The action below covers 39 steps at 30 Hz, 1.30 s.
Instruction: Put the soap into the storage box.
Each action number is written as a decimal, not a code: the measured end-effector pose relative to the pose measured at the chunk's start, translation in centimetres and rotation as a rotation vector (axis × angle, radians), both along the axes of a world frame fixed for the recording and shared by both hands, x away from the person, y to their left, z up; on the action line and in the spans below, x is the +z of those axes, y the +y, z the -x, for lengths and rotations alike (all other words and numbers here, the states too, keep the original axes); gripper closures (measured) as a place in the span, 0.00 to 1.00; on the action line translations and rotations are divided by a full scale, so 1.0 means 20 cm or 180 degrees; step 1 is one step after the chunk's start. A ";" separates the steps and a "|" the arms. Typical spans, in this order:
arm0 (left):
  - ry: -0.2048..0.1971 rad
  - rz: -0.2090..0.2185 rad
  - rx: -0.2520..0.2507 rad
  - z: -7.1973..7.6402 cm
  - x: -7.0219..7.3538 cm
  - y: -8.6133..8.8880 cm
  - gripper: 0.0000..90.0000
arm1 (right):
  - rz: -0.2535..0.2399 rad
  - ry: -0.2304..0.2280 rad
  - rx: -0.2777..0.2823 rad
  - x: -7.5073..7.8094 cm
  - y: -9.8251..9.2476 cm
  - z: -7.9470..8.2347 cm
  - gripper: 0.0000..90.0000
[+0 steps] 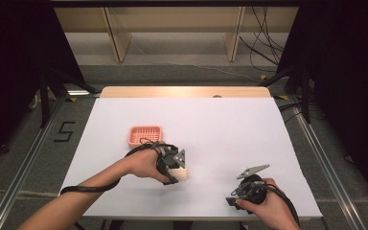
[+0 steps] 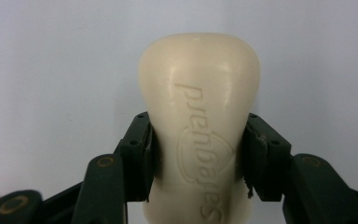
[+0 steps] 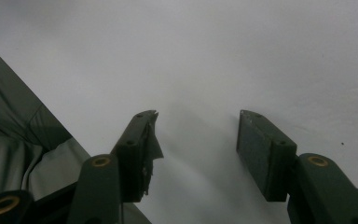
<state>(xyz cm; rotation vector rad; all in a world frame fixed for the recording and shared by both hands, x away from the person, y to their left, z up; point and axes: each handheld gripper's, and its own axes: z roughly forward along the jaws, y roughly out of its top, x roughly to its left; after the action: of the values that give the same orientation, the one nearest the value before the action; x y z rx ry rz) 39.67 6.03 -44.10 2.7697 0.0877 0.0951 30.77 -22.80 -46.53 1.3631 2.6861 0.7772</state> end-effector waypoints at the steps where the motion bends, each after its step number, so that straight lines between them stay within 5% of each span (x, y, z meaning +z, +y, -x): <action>1: -0.0035 0.0029 0.0037 -0.01 0.00 0.02 0.55 | -0.0004 0.0005 0.0005 0.00 0.00 0.00 0.53; 9: -0.0044 0.0251 0.0208 0.00 0.00 0.06 0.55 | 0.0007 -0.0030 -0.0017 0.01 0.00 0.00 0.53; 11: -0.0084 0.0200 0.0167 -0.01 0.01 0.07 0.55 | -0.0015 -0.0059 0.0015 0.01 0.00 0.00 0.53; 14: -0.0048 0.0299 0.0272 -0.01 0.00 0.08 0.55 | -0.0046 0.0055 -0.0110 0.02 0.00 0.01 0.53; 15: -0.0034 0.0326 0.0298 -0.01 0.00 0.09 0.55 | -0.0010 -0.0047 -0.0042 0.01 -0.01 0.00 0.53; 18: -0.0037 0.0291 0.0277 -0.02 0.01 0.10 0.55 | -0.0051 0.0027 -0.0105 0.02 0.00 0.01 0.53; 20: -0.0042 0.0314 0.0306 -0.02 0.01 0.11 0.55 | -0.0020 -0.0084 -0.0012 0.01 -0.01 0.00 0.53; 24: -0.0035 0.0371 0.0386 -0.02 0.01 0.14 0.55 | -0.0045 -0.0059 -0.0008 0.02 0.00 0.00 0.53; 39: -0.0106 0.0251 0.0439 -0.08 0.05 0.24 0.55 | -0.0054 -0.0141 0.0025 0.01 0.00 -0.01 0.53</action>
<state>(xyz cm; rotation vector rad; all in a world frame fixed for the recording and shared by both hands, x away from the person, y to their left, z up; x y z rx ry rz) 41.21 10.74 -43.12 2.6799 0.2682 0.1698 31.04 -22.78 -46.31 1.3235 2.6589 0.8229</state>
